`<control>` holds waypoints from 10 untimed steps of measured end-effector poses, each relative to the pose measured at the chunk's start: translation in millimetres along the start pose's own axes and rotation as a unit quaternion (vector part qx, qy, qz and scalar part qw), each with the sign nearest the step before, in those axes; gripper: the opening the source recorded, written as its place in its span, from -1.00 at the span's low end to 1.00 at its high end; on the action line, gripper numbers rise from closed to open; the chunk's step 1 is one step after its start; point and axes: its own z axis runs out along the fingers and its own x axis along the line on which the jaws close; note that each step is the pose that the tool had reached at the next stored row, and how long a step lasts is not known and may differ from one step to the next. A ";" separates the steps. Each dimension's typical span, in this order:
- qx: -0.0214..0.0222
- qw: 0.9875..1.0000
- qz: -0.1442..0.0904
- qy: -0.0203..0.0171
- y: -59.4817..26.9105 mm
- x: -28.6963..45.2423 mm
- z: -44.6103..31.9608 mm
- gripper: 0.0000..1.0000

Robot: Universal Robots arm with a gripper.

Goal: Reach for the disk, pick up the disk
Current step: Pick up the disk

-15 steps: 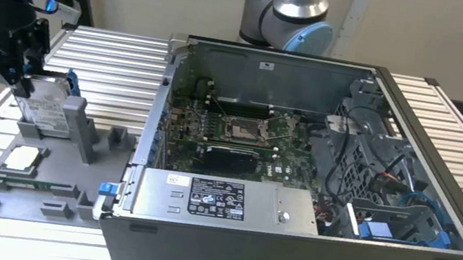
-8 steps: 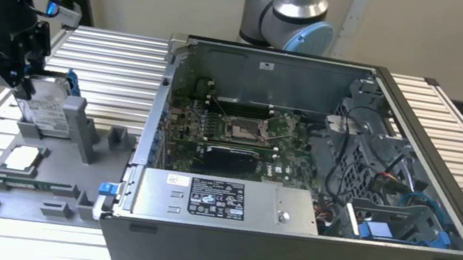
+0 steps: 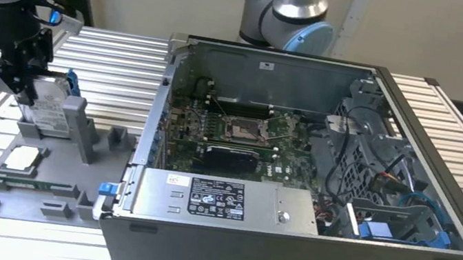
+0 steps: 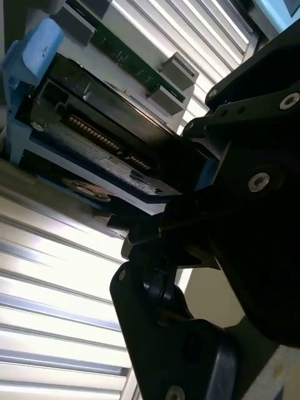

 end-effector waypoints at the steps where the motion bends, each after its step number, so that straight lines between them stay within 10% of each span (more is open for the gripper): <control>1: 0.000 1.000 0.000 0.000 0.0 0.0 1.3 1.00; 10: 0.000 1.000 0.000 0.000 -0.2 0.0 7.0 1.00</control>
